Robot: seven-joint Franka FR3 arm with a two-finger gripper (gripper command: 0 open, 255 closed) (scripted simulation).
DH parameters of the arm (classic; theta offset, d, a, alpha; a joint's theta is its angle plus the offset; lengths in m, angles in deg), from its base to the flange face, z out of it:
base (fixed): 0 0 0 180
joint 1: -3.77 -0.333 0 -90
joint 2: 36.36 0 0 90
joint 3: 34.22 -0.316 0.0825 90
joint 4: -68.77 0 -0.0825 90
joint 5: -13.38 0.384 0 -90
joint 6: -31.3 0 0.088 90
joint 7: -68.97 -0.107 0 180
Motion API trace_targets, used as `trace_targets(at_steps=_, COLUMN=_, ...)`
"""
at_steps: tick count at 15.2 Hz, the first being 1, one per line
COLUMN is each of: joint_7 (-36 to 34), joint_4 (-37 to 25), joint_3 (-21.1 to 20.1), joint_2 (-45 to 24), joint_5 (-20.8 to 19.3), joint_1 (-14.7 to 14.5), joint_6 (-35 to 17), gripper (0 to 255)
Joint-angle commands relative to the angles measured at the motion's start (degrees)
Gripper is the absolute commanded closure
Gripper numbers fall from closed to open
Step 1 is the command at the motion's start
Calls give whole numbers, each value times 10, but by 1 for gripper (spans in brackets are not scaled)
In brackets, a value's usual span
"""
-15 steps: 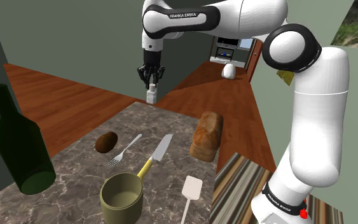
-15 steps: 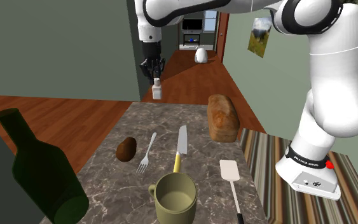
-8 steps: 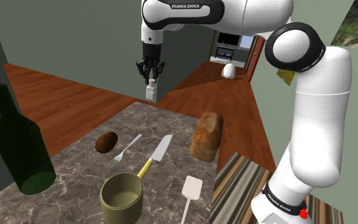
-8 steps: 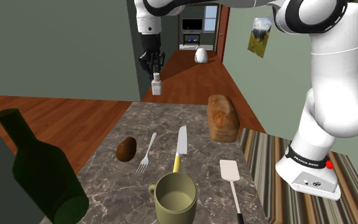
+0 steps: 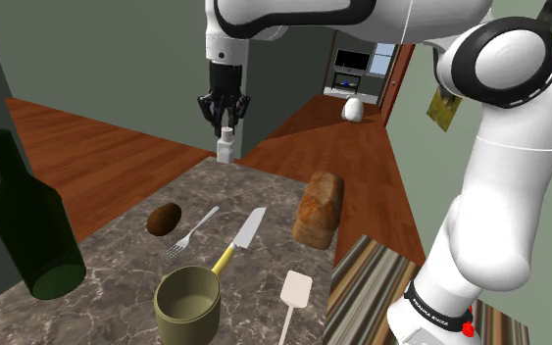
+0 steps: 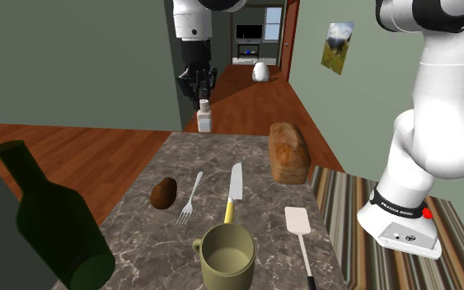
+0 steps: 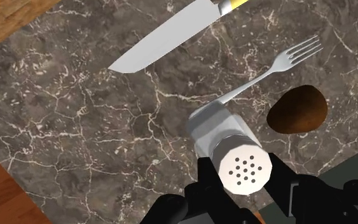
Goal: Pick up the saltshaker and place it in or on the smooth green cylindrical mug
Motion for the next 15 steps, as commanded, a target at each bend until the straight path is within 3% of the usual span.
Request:
trace_targets(at_steps=1, joint_7=-24, joint_4=26, joint_3=-10, joint_2=21, joint_5=2, joint_1=-13, joint_6=-5, gripper=255)
trace_targets(at_steps=15, joint_7=-196, joint_4=73, joint_3=-90, joint_2=78, joint_5=12, joint_1=-106, joint_6=6, gripper=255)
